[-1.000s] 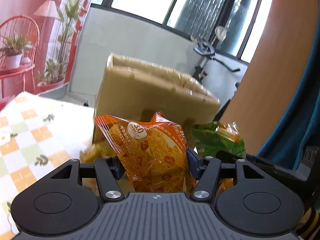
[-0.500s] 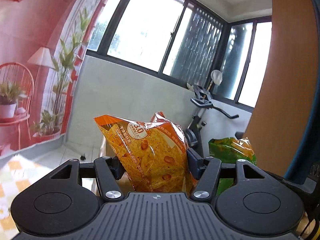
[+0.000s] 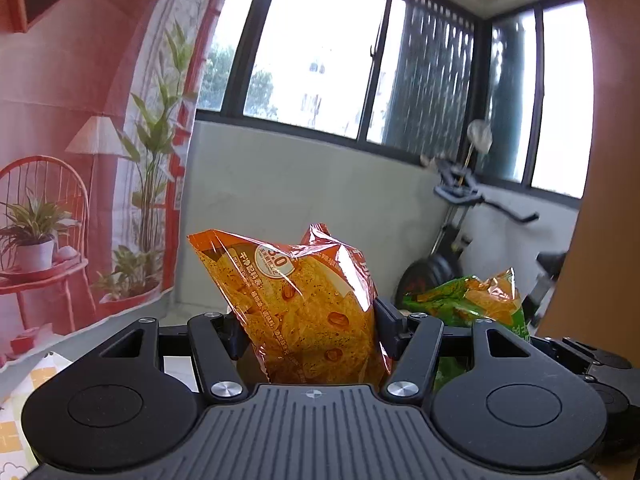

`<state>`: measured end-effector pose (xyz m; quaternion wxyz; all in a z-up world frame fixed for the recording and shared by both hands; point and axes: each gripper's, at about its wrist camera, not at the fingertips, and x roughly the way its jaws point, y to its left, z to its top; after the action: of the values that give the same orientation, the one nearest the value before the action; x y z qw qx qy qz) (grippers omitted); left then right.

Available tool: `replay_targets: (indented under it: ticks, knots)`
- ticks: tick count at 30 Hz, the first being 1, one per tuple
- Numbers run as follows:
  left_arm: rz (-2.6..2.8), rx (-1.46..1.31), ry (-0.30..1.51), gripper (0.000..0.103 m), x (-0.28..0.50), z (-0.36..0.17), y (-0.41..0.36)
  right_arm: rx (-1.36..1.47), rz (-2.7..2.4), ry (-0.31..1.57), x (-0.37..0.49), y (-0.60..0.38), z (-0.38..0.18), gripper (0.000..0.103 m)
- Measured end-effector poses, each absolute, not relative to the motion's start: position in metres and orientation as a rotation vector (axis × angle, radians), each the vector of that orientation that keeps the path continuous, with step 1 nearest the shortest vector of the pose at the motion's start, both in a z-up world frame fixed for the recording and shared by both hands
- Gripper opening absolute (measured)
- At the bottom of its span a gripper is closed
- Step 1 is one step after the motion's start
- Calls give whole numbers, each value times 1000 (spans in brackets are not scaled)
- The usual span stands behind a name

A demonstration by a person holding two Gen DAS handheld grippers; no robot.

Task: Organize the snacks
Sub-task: 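Lift both held bags over the box and open both tools to drop them, then withdraw both tools from the box and lower them to the snack pile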

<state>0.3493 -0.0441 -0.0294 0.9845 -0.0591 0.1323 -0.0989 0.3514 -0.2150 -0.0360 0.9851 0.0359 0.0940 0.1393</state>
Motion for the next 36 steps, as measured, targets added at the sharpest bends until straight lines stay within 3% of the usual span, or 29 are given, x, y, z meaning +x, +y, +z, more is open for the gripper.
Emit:
replay_targets:
  ticks: [12, 17, 24, 36]
  knots:
    - [-192, -28, 354, 66, 381, -48, -46, 128, 284, 331, 377, -219, -75, 70]
    - [-168, -19, 403, 84, 383, -51, -41, 115, 277, 389, 380, -218, -82, 72]
    - [-164, -49, 421, 85, 366, -40, -29, 110, 222, 423, 368, -216, -73, 79]
    - [-161, -78, 397, 87, 314, -12, 8, 182, 203, 377, 304, -240, -58, 80]
